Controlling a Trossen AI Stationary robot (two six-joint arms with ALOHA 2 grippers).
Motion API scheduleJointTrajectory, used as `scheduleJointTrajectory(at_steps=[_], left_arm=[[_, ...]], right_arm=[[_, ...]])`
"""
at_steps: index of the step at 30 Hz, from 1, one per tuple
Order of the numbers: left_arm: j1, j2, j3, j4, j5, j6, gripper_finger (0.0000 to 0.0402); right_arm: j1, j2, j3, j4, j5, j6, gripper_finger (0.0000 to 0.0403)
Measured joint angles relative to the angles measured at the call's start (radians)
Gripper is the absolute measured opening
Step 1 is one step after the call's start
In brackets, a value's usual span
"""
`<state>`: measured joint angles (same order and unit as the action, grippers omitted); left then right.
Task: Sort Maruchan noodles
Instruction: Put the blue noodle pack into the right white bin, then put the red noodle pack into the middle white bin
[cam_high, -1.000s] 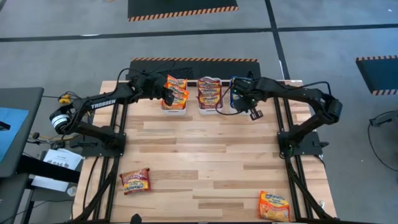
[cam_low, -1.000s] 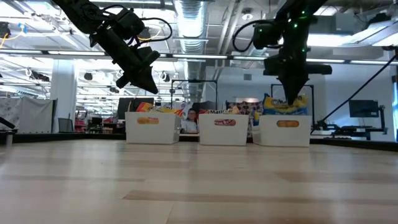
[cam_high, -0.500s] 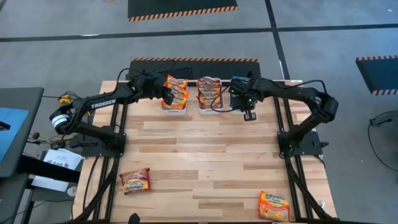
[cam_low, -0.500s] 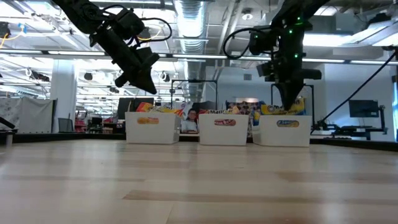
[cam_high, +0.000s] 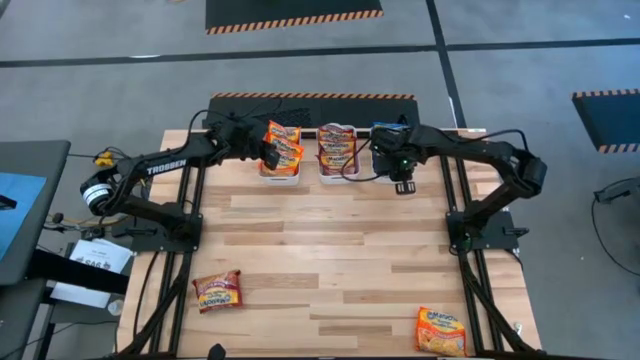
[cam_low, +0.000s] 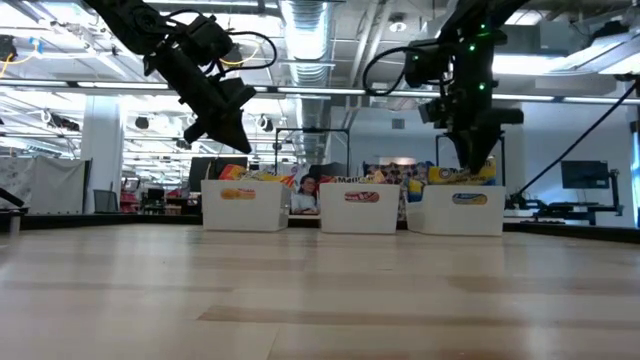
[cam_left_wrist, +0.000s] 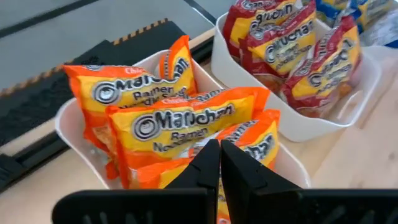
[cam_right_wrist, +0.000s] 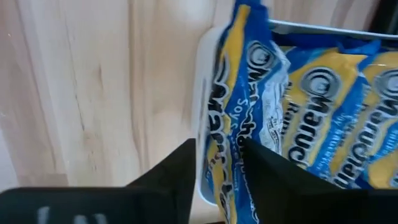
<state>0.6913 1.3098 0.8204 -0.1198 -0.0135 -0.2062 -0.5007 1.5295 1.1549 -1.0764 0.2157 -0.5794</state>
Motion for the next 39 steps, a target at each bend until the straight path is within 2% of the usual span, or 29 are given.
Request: scheduleJointTrajectory(at_steps=[6,10,13,19,26,32,39], left_arm=[[0.033,0.000,0.000,-0.020,0.083,-0.107,0.0000],[0.060,0.000,0.000,-0.034,0.140,-0.156,0.0001],[0.072,0.000,0.000,-0.034,0.144,-0.165,0.0009],[0.079,0.000,0.000,-0.033,0.201,-0.147,0.0036],[0.079,0.000,0.007,-0.046,0.283,-0.139,0.0080],[0.079,0.000,0.138,-0.216,0.289,-0.111,0.0119],[0.079,-0.001,0.376,-0.535,0.278,0.001,0.0128]], right_arm=[[0.000,-0.038,0.000,0.004,0.005,-0.014,0.0196],[0.000,-0.051,0.000,-0.005,0.004,0.003,0.0203],[-0.012,-0.052,0.000,-0.025,0.004,-0.001,0.0204],[-0.027,-0.052,0.001,-0.035,0.035,0.034,0.0205],[-0.029,-0.052,0.002,-0.105,0.148,0.067,0.0205],[-0.023,-0.052,0.036,-0.183,0.153,0.137,0.0205],[-0.024,-0.053,0.124,-0.274,0.151,0.274,0.0205]])
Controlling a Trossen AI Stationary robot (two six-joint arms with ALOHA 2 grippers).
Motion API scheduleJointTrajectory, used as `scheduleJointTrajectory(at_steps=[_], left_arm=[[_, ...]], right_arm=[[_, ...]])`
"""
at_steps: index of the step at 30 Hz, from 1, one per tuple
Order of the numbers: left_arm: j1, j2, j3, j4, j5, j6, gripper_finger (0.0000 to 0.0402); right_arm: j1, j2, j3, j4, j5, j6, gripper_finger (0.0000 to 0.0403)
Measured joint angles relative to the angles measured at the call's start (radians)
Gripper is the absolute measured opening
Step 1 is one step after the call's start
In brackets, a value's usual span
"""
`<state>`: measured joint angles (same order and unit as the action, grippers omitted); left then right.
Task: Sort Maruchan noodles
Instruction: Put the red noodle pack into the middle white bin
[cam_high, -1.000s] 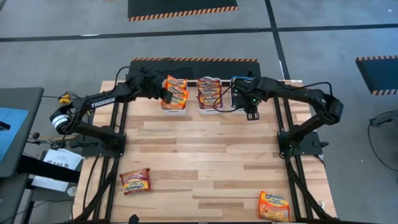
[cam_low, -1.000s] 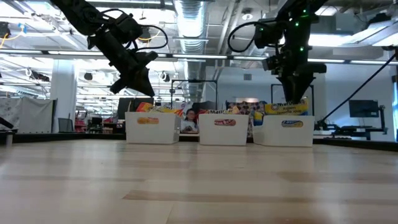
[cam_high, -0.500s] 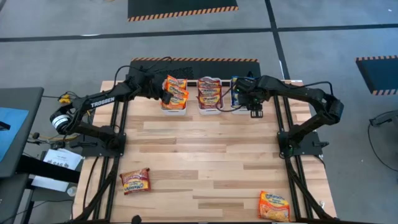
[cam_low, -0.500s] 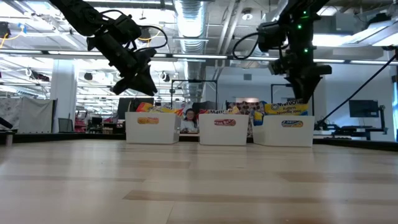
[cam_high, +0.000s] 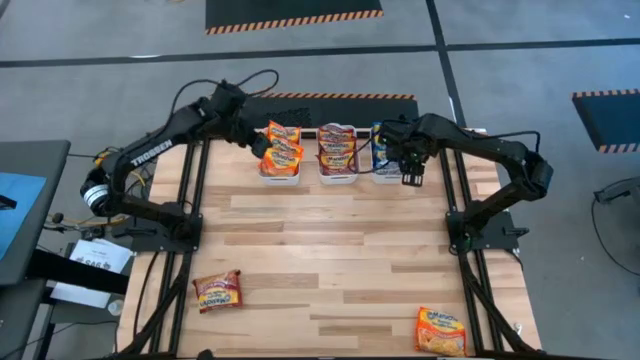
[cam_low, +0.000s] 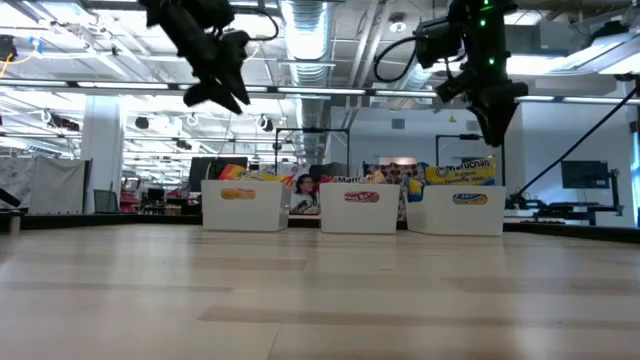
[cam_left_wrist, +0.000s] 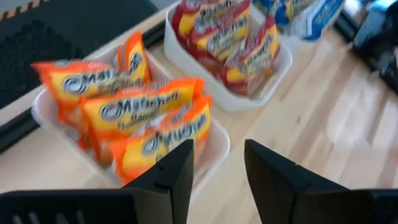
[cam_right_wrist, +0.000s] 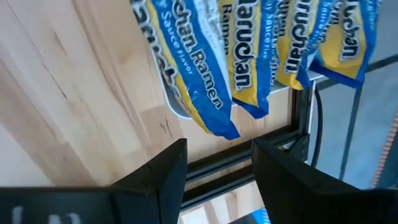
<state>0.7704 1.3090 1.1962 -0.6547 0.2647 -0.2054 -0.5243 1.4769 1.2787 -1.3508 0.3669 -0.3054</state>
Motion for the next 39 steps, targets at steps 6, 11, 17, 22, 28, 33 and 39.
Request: scheduleJointTrajectory(at_steps=[6,11,17,22,28,33,39], left_arm=[[-0.002,-0.001,0.151,-0.359,0.002,0.014,0.0128],[-0.032,-0.001,0.157,-0.641,0.065,0.023,0.0128],[-0.102,-0.001,0.138,-0.853,0.051,0.086,0.0128],[-0.154,-0.001,0.138,-0.922,0.114,0.065,0.0128],[-0.281,-0.022,0.138,-0.919,0.202,-0.035,0.0128],[-0.411,-0.028,0.138,-0.917,0.197,-0.065,0.0128],[-0.589,-0.028,0.138,-0.917,0.175,-0.059,0.0128]], right_arm=[[0.000,0.000,0.022,-0.021,-0.061,0.083,0.0205],[0.009,0.000,0.022,-0.065,-0.177,0.210,0.0205],[0.064,0.000,0.022,-0.138,-0.237,0.342,0.0205],[0.141,0.000,0.022,-0.132,-0.239,0.476,0.0205],[0.253,0.000,0.022,-0.130,-0.239,0.659,0.0205],[0.352,0.000,0.022,-0.125,-0.239,0.776,0.0205],[0.452,0.000,0.022,-0.086,-0.239,0.858,0.0205]])
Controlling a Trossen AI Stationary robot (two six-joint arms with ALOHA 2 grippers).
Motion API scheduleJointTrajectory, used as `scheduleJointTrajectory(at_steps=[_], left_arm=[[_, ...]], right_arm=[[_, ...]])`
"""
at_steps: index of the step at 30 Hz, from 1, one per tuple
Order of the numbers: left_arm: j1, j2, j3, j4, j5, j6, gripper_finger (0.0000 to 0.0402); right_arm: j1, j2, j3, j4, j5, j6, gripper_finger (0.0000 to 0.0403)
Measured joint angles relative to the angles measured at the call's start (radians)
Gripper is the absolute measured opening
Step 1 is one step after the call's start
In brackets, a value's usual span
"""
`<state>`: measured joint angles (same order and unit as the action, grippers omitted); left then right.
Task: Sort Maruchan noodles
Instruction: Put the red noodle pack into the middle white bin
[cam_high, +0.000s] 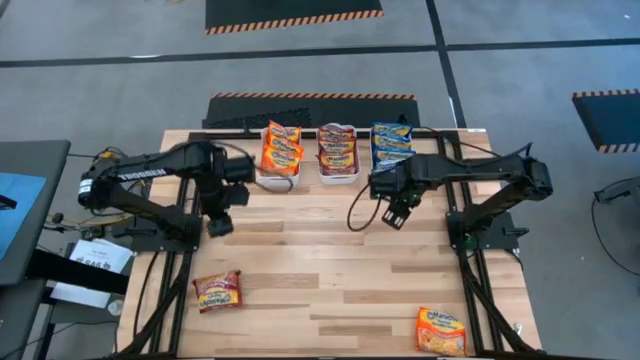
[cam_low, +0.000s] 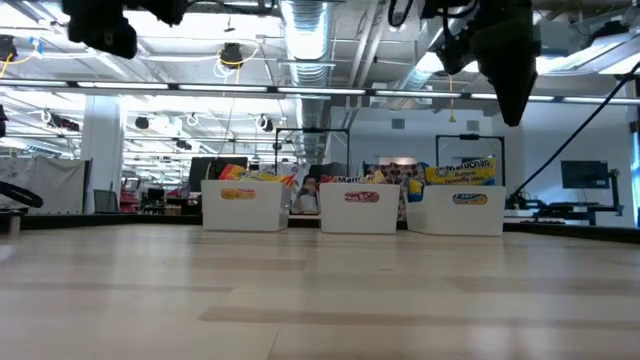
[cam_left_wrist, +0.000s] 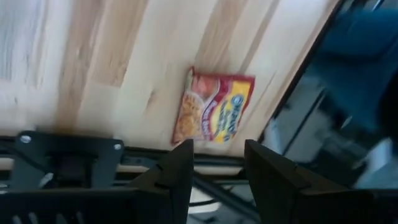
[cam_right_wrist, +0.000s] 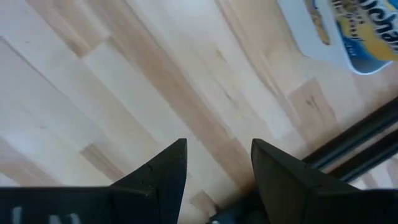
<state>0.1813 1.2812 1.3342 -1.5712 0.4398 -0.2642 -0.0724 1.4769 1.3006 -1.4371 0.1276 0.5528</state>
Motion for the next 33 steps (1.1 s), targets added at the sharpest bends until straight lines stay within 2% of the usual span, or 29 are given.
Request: scheduleJointTrajectory(at_steps=[7,11,20,23,28,33], left_arm=[[-0.182,0.010,0.000,0.000,-0.071,-0.020,0.0150],[-0.276,0.014,0.000,0.002,-0.145,-0.156,0.0166],[-0.548,0.015,0.000,0.078,-0.266,-0.536,0.0168],[-0.645,0.015,0.000,0.122,-0.349,-0.645,0.0168],[-0.798,0.041,0.001,0.180,-0.458,-0.745,0.0168],[-0.921,0.136,0.001,0.239,-0.451,-0.818,0.0168]], right_arm=[[0.096,0.000,0.000,0.016,0.000,0.135,0.0205],[0.145,0.000,0.000,0.062,0.000,0.163,0.0205],[0.214,0.000,0.000,0.225,0.000,0.157,0.0205],[0.218,0.000,0.000,0.247,0.001,0.155,0.0205],[0.217,0.000,0.000,0.245,0.001,0.146,0.0205],[0.217,0.000,0.000,0.243,0.001,0.143,0.0205]])
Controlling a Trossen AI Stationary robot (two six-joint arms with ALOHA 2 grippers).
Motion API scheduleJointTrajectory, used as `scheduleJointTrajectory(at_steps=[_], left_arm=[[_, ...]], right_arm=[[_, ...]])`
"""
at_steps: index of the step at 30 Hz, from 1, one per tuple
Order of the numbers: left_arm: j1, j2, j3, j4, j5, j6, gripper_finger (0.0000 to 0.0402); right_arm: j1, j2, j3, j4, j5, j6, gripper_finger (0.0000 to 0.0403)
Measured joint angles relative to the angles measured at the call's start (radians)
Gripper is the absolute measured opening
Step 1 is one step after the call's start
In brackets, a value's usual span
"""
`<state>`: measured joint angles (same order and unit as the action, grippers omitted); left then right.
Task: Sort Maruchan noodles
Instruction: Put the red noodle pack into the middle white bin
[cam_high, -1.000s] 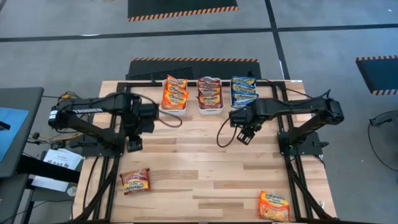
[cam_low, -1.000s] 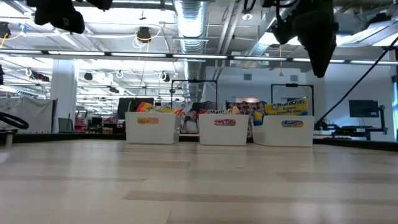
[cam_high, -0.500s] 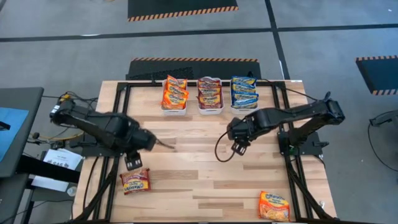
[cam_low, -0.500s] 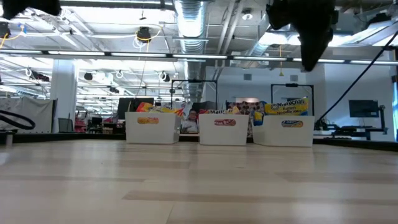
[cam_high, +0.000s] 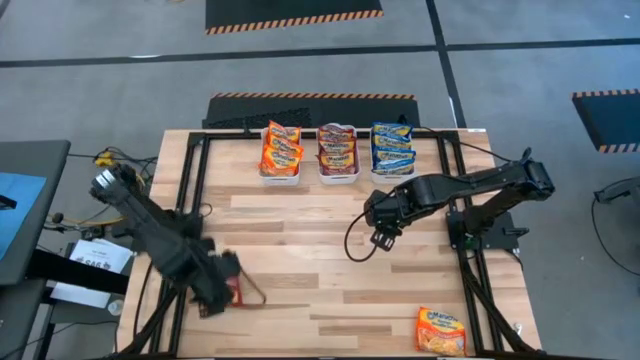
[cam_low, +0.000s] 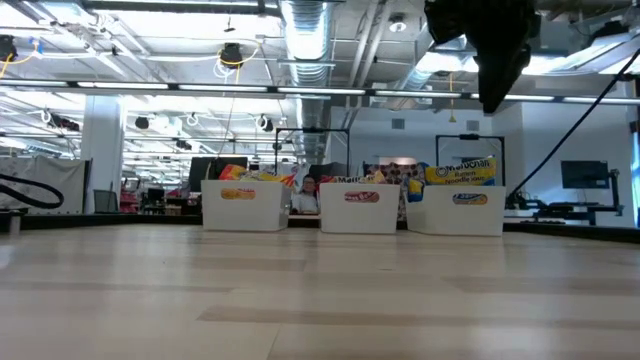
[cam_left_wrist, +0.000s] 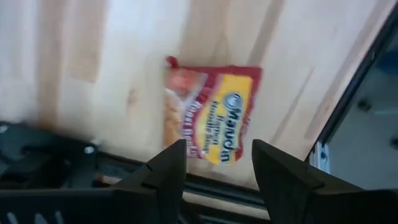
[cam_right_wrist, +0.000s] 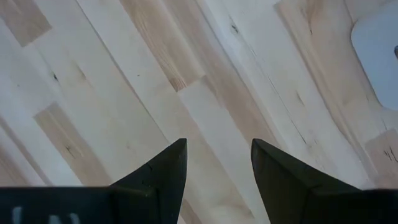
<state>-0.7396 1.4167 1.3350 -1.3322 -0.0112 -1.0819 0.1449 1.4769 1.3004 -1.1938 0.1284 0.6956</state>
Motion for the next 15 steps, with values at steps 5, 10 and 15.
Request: scheduleJointTrajectory(at_steps=[5,10,15], left_arm=[[-0.098,0.139,0.000,0.026,0.075,-0.011,0.0168],[-0.139,0.258,-0.001,0.045,0.147,-0.108,0.0168],[-0.163,0.334,-0.001,0.132,0.135,-0.163,0.0168]], right_arm=[[-0.001,0.000,0.000,0.000,0.000,-0.044,0.0205],[-0.001,0.000,0.000,0.001,0.000,-0.050,0.0205],[-0.001,0.000,0.000,0.001,0.000,-0.051,0.0205]])
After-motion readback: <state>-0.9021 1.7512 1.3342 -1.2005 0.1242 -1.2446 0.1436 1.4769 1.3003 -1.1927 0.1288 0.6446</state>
